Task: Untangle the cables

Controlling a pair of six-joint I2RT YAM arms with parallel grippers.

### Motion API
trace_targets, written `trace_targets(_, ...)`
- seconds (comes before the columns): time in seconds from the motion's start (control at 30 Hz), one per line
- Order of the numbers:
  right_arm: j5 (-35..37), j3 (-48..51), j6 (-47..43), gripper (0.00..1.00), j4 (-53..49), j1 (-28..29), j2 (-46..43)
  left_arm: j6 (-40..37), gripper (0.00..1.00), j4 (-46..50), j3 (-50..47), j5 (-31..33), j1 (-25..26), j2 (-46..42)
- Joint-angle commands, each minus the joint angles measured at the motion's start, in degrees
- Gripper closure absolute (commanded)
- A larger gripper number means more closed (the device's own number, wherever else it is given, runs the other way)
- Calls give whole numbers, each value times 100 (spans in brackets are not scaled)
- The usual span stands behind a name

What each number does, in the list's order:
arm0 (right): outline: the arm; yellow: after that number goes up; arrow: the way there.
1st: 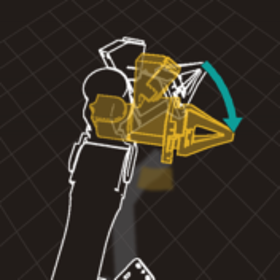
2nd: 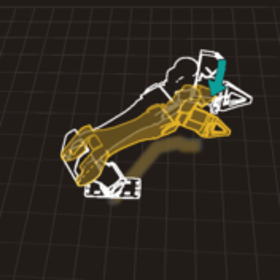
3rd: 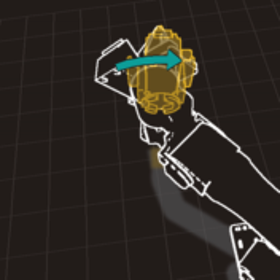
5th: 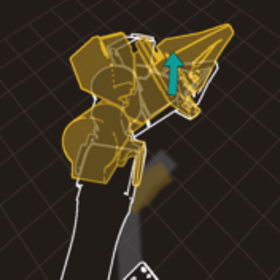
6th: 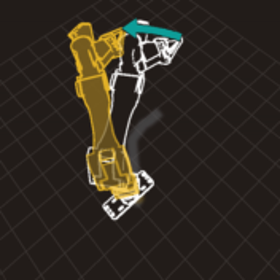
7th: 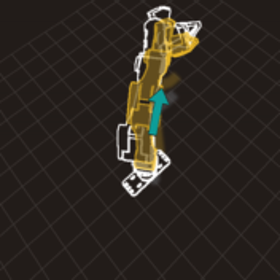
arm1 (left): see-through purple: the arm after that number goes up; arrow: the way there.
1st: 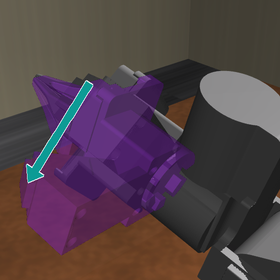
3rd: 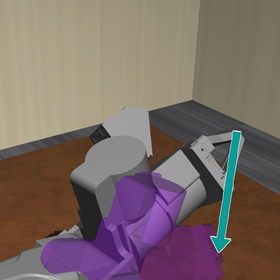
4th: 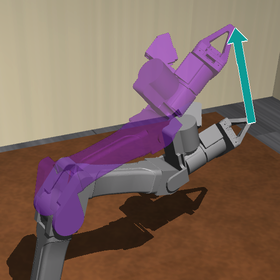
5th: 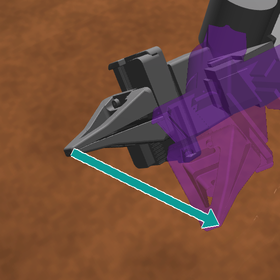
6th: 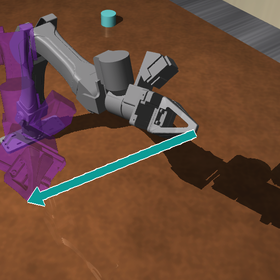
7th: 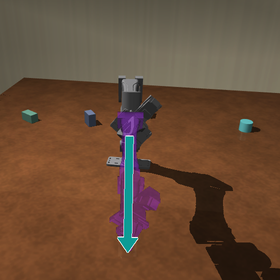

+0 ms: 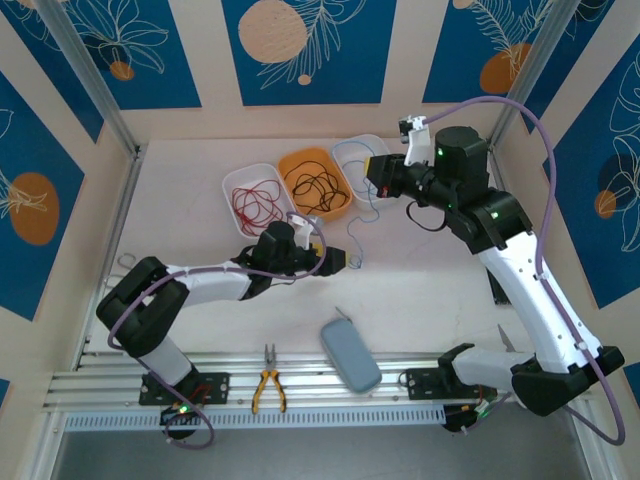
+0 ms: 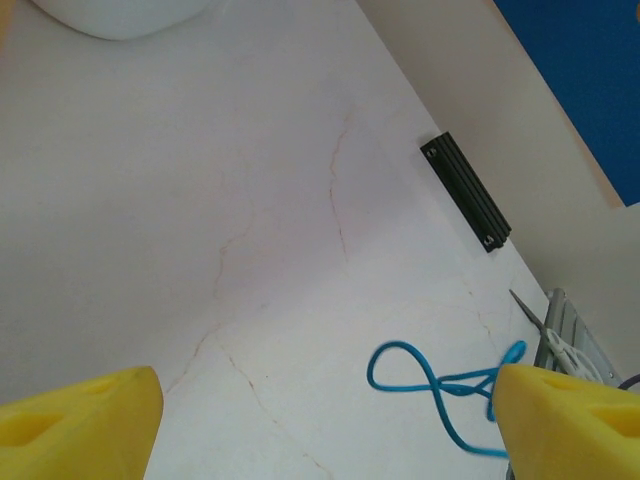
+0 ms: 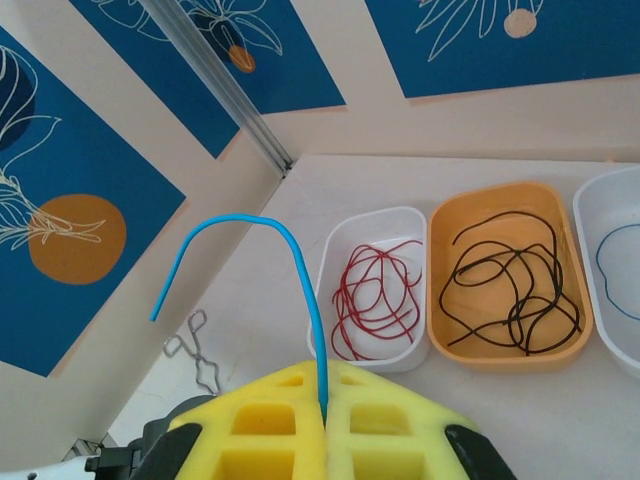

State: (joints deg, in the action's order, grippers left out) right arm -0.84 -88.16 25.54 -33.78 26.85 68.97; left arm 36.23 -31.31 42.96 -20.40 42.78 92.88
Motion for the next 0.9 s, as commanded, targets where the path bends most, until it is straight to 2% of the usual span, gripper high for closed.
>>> trace_targets(0.0, -179, -223, -30, 100, 158, -30, 103, 93, 14, -214, 168, -302, -31, 124)
trace_targets(0.27, -271, -380, -10, 100, 226, -26, 344, 300, 14, -523, 254, -707, -22, 464)
trace_targets(0.4, -366, -408, 48, 100, 283, -22, 398, 418, 14, -583, 302, -674, -23, 647)
trace_targets(0.5, -389, -461, 56, 100, 279, -13, 416, 451, 19, -537, 275, -487, -21, 683)
trace_targets(0.63, -410, -509, 61, 100, 266, 5, 387, 514, 31, -468, 216, -150, -26, 684)
trace_targets(0.87, -485, -544, 86, 100, 315, 61, 372, 699, 34, -702, 263, -188, -22, 867)
